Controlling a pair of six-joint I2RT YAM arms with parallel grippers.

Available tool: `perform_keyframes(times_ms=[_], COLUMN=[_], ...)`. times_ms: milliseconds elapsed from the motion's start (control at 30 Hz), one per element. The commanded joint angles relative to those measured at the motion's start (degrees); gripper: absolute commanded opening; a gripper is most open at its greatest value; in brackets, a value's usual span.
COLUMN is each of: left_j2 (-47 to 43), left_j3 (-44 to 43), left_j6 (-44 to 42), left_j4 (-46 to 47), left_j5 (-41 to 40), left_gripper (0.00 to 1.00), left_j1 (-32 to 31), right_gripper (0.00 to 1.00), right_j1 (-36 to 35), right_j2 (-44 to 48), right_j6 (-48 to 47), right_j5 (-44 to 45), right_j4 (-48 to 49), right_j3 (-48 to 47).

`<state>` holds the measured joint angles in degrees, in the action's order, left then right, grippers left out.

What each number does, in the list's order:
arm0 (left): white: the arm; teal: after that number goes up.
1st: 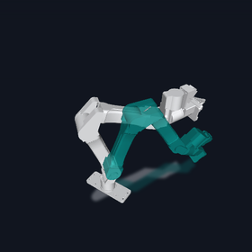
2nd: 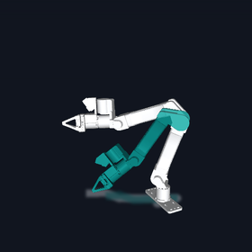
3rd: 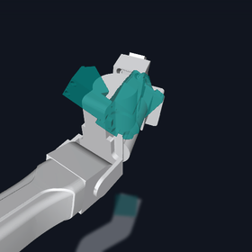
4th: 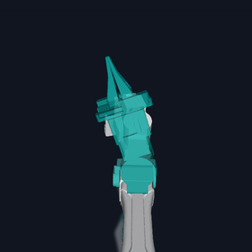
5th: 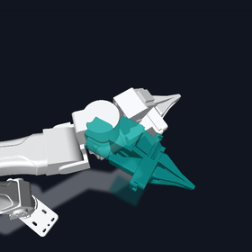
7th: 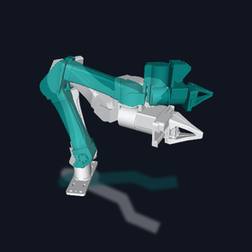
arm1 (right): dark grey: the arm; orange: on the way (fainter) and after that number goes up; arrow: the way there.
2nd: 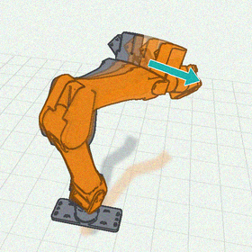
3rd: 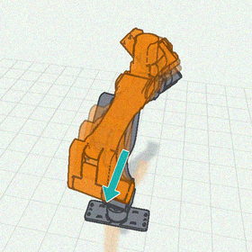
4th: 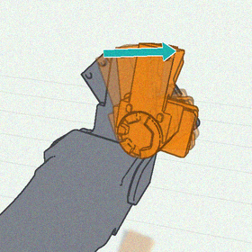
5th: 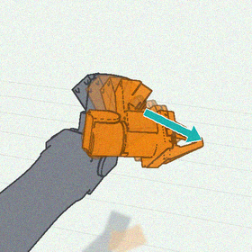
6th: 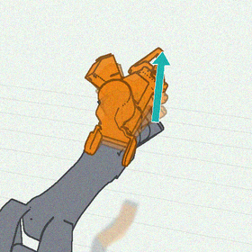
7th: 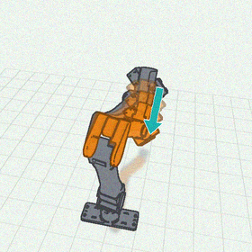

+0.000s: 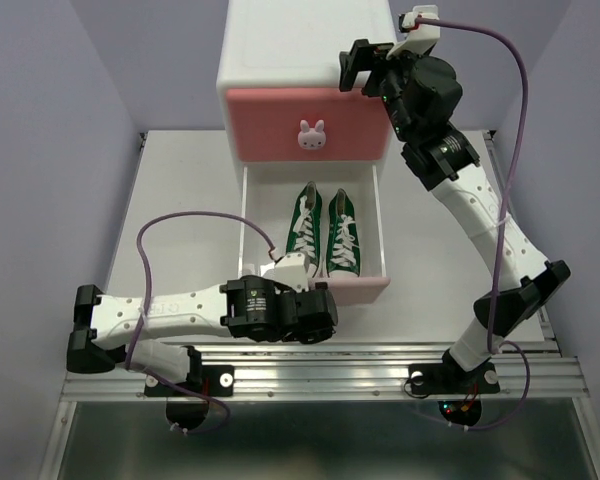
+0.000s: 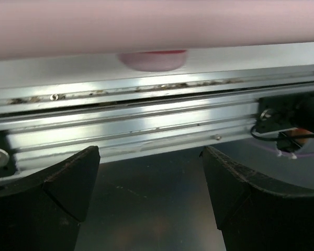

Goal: Place and organize the shoes in the shoe cabinet

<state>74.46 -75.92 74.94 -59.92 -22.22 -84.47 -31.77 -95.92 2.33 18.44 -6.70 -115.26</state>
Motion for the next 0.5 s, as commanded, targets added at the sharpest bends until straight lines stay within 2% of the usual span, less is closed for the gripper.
perform_keyframes(times_ms=[0, 200, 333, 467], left_j2=[-5.5, 1.2, 4.3, 3.7], left_j3=[5.3, 8.3, 10.5, 13.3], left_j6=[12.6, 16.6, 15.0, 21.6], left_j4=[-2.1, -1.0, 3.8, 1.7], left_j5=[-1.5, -6.4, -4.9, -6.9], left_gripper=[0.9, 0.9, 0.9, 0.91], left_j1=[-1.0, -1.7, -1.7, -1.6], right_gripper=[1.0, 1.0, 1.0, 1.0], right_j1=[0.0, 0.0, 0.0, 0.0], right_j2=[-0.9, -0.8, -1.0, 0.3], right_j6=[2.5, 2.6, 0.9, 0.0], right_j5=[1.3, 1.2, 0.5, 1.2], right_j4=[-8.9, -8.9, -8.9, -8.9], right_j3=[4.4, 6.3, 6.0, 7.1])
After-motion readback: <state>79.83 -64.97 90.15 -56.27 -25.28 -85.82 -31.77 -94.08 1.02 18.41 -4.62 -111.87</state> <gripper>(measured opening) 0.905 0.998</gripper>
